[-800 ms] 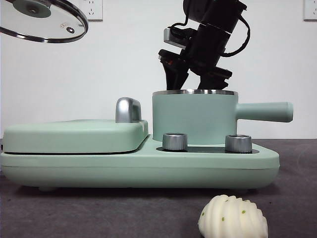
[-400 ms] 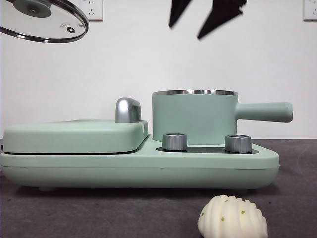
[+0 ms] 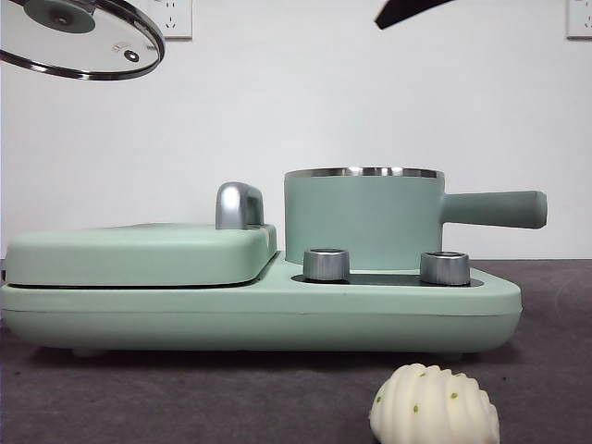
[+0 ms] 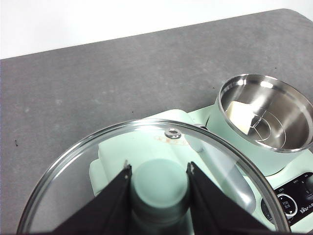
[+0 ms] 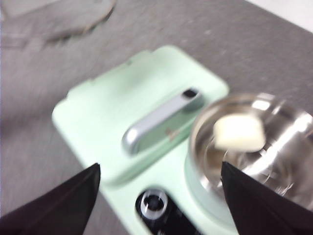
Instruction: Put the buns in a small steamer
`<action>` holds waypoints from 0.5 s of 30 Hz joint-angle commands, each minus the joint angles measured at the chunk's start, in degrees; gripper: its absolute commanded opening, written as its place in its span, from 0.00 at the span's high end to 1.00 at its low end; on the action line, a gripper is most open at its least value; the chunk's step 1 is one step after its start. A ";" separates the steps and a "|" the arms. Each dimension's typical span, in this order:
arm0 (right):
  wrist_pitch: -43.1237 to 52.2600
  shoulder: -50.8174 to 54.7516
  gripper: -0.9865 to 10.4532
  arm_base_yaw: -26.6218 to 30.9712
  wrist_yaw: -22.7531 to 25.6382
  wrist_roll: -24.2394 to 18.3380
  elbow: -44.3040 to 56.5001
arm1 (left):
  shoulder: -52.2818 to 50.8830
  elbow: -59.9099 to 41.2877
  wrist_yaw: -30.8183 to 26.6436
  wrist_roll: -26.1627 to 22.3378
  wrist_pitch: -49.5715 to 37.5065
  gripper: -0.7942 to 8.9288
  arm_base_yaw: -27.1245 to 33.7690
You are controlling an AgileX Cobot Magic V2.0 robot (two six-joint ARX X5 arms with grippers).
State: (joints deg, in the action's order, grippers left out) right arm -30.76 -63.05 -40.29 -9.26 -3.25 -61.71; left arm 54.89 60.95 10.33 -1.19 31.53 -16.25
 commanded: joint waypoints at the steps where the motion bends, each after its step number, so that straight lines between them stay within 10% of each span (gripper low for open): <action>1: 0.52 2.47 0.57 -1.95 0.07 -3.85 4.79 | 0.17 1.11 -0.04 0.39 -1.49 0.91 -0.11; 7: 0.63 6.27 0.57 -6.29 -1.51 -10.14 14.99 | 0.20 1.11 -0.04 0.42 -1.49 0.91 -0.11; 15: 5.46 4.46 0.57 -11.54 -1.03 -7.76 25.29 | 0.20 1.11 -0.04 0.63 -1.44 0.91 -0.11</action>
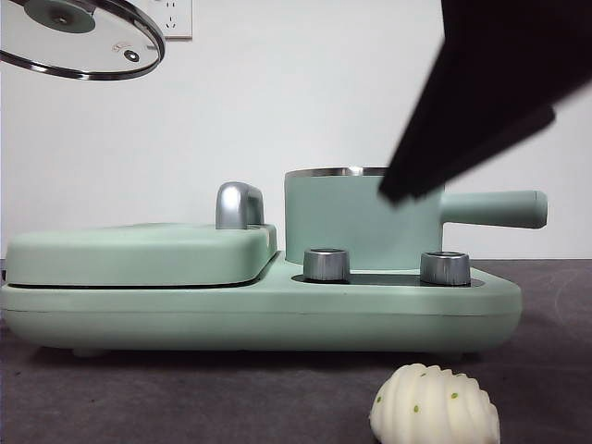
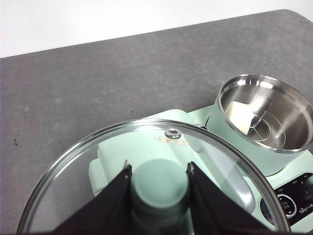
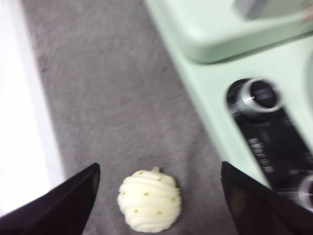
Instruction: Put the buns in a small steamer
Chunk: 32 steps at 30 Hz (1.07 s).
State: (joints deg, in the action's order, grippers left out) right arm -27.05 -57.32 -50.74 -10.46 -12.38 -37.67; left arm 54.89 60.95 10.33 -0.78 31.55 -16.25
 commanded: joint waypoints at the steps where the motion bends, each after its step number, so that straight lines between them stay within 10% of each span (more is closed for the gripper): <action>1: 2.36 -1.68 0.57 -1.31 0.17 1.75 2.10 | 0.20 1.11 -0.02 0.22 -1.46 0.91 -0.11; 17: 4.46 -12.57 0.57 -3.08 0.00 2.99 4.72 | 0.20 1.11 -0.02 0.22 -1.31 0.91 -0.11; 24: 5.14 -14.95 0.72 -4.31 3.41 4.57 4.72 | 0.20 1.11 -0.02 0.22 -1.31 0.91 -0.11; 32: 1.29 -10.08 0.72 -4.20 4.52 12.17 0.72 | 0.20 1.11 -0.02 0.20 -1.27 0.91 -0.11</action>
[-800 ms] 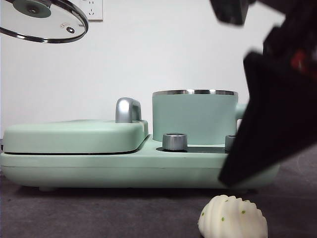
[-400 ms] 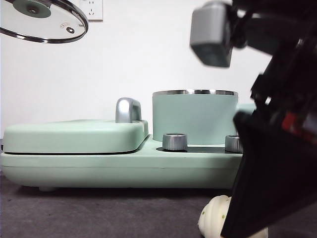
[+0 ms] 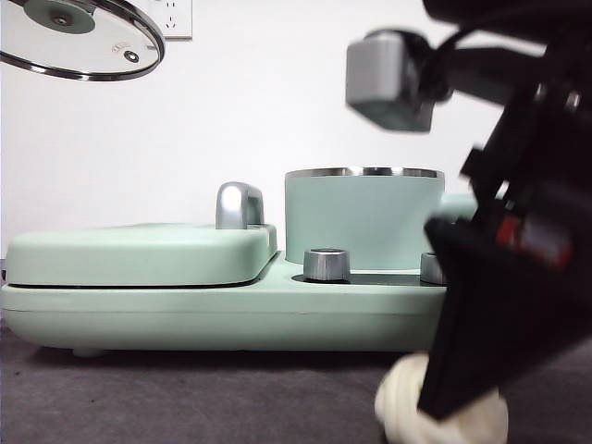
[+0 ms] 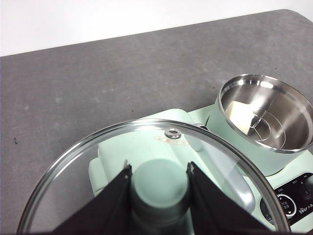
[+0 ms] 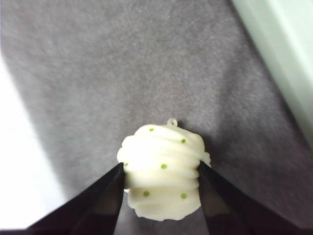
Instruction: Put the buns in a small steamer
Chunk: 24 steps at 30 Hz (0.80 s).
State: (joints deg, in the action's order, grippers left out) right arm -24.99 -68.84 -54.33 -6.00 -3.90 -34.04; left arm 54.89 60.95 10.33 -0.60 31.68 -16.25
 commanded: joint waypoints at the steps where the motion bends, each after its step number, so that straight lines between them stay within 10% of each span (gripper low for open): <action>1: -3.69 3.34 0.72 -0.48 0.11 5.38 -5.27 | 0.20 1.11 -0.04 0.02 -1.42 0.91 -0.11; 10: -21.40 5.09 0.72 8.24 -0.02 12.87 -29.46 | 0.20 1.11 -0.02 0.02 -1.42 0.91 -0.11; 24: -21.31 -18.67 0.72 21.97 0.04 3.08 -48.24 | 0.20 1.11 -0.02 0.02 -1.42 0.91 -0.11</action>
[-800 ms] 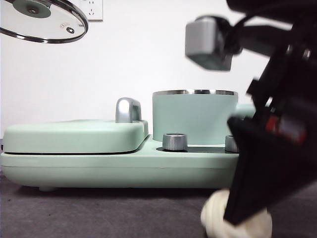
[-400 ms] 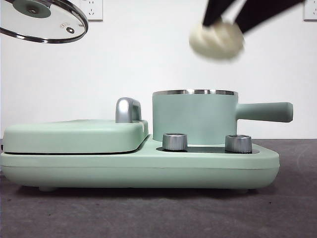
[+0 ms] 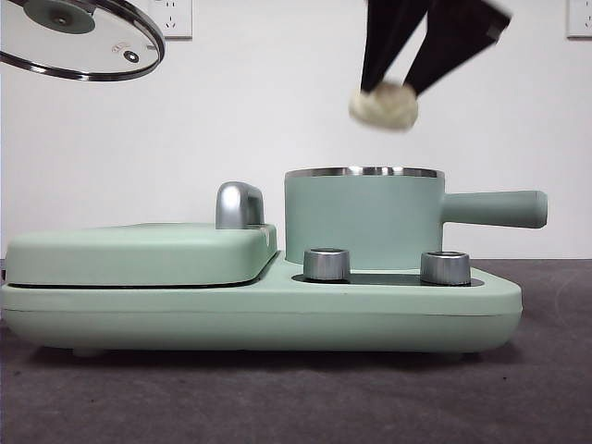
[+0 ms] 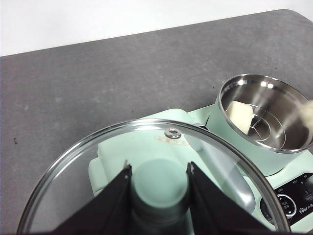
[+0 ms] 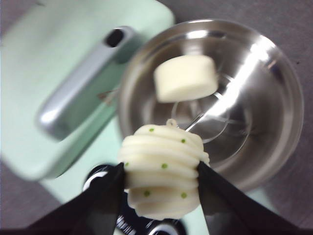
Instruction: Put the buns in a small steamer
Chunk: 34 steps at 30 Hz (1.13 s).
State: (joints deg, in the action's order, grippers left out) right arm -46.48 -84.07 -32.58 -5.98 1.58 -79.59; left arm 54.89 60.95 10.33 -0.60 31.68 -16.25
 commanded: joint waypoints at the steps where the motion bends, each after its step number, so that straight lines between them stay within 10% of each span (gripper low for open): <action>1: 0.22 -5.31 0.72 0.70 0.00 -2.67 -3.72 | 0.20 1.11 -0.02 0.02 -1.42 0.91 -0.11; 21: 3.89 -16.35 0.64 3.74 0.00 -4.17 -7.82 | 0.20 1.11 -0.02 0.02 -1.42 0.91 -0.11; 27: 0.72 -6.16 0.64 3.04 -1.90 -3.74 -12.90 | 0.20 1.11 -0.02 0.11 -1.25 0.91 -0.11; 34: 11.32 12.92 0.64 1.01 -3.63 -2.27 6.97 | 0.20 1.11 0.00 0.28 -1.22 0.91 -0.15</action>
State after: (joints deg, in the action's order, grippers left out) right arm -35.88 -71.37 -31.16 -9.37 -1.72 -73.45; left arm 54.89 60.95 10.33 -0.58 31.90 -16.25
